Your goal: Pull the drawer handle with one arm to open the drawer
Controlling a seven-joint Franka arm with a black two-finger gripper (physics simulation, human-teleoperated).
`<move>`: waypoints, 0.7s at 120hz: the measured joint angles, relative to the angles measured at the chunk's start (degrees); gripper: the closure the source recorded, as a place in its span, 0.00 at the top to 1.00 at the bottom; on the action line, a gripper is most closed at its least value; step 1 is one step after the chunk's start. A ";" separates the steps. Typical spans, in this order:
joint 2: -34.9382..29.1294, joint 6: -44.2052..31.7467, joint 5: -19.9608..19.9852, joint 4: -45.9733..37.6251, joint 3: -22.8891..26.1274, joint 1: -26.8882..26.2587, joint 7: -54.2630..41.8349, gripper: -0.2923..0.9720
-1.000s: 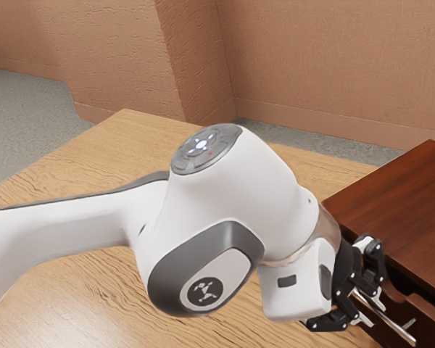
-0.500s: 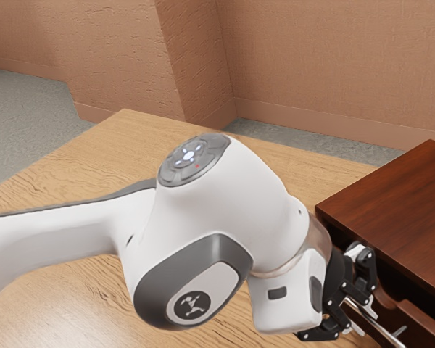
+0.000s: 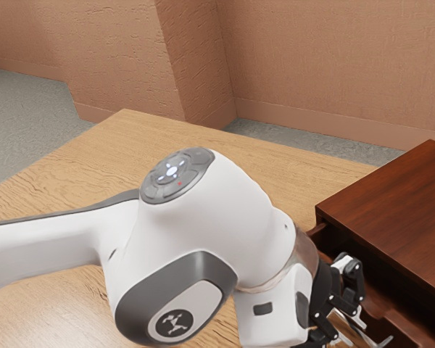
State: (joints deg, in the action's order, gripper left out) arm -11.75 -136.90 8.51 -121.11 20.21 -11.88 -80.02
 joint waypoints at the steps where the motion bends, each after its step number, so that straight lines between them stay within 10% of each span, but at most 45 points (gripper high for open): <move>1: -0.14 0.00 0.00 -0.07 0.00 0.00 0.02 0.27; 84: -5.61 -0.08 0.08 -4.59 0.02 0.01 1.41 0.26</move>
State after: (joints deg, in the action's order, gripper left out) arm -17.35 -136.98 8.59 -125.70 20.23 -11.88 -78.61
